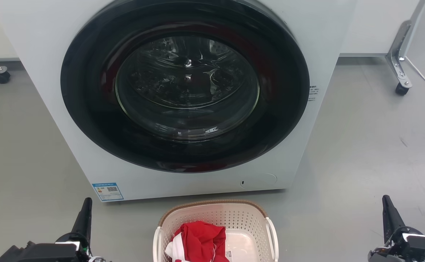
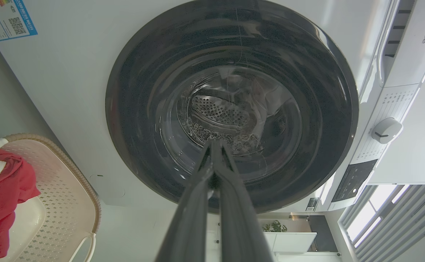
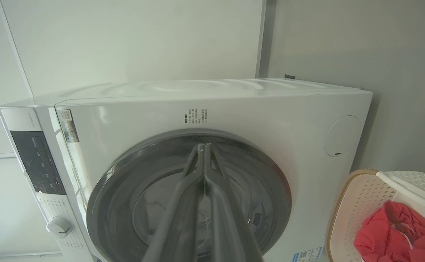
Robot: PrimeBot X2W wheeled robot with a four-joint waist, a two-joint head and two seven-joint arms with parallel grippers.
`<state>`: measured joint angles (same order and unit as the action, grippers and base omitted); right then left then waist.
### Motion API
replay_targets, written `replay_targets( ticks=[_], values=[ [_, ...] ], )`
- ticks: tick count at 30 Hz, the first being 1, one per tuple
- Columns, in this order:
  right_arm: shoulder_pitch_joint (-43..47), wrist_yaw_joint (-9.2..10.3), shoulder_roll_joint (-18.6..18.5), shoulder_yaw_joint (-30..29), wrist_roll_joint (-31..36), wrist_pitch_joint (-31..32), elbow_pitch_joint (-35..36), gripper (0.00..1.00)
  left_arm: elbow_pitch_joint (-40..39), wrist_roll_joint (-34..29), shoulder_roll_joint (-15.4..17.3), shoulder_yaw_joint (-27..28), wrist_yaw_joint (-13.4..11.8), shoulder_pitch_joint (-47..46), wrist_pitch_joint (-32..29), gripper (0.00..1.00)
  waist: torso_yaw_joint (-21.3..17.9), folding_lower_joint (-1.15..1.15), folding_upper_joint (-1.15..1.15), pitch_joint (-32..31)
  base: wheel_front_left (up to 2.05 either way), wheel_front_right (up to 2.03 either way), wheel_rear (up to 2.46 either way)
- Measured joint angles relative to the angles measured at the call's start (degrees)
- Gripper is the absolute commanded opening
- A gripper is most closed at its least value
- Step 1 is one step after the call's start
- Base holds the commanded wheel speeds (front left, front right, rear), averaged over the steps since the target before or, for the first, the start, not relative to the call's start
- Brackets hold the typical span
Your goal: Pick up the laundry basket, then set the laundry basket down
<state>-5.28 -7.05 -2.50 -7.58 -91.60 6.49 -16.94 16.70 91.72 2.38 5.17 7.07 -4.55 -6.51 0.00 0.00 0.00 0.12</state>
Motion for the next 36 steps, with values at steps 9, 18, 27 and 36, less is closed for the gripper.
replay_targets(
  ticks=[9, 18, 27, 36],
  values=[
    [0.00, 0.00, 0.00, 0.00, 0.00, 0.00, 0.00, 0.00, 0.00, 0.00, 0.00, 0.00, 0.00, 0.00, 0.00, 0.00, 0.00, 0.00, 0.00, 0.00, 0.00, 0.00, 0.00],
    [0.00, 0.00, 0.00, 0.00, 0.00, 0.00, 0.00, 0.00, 0.00, 0.00, 0.00, 0.00, 0.00, 0.00, 0.00, 0.00, 0.00, 0.00, 0.00, 0.00, 0.00, 0.00, 0.00],
    [0.00, 0.00, 0.00, 0.00, 0.00, 0.00, 0.00, 0.00, 0.00, 0.00, 0.00, 0.00, 0.00, 0.00, 0.00, 0.00, 0.00, 0.00, 0.00, 0.00, 0.00, 0.00, 0.00],
    [0.35, 0.04, 0.14, 0.11, 0.01, 0.00, -0.71, 1.00, 0.74, -0.01, -0.14, -0.08, -0.03, 0.47, 0.00, 1.00, 0.00, 0.00, 0.00, 0.00, 0.00, 0.00, 0.00]
  ],
)
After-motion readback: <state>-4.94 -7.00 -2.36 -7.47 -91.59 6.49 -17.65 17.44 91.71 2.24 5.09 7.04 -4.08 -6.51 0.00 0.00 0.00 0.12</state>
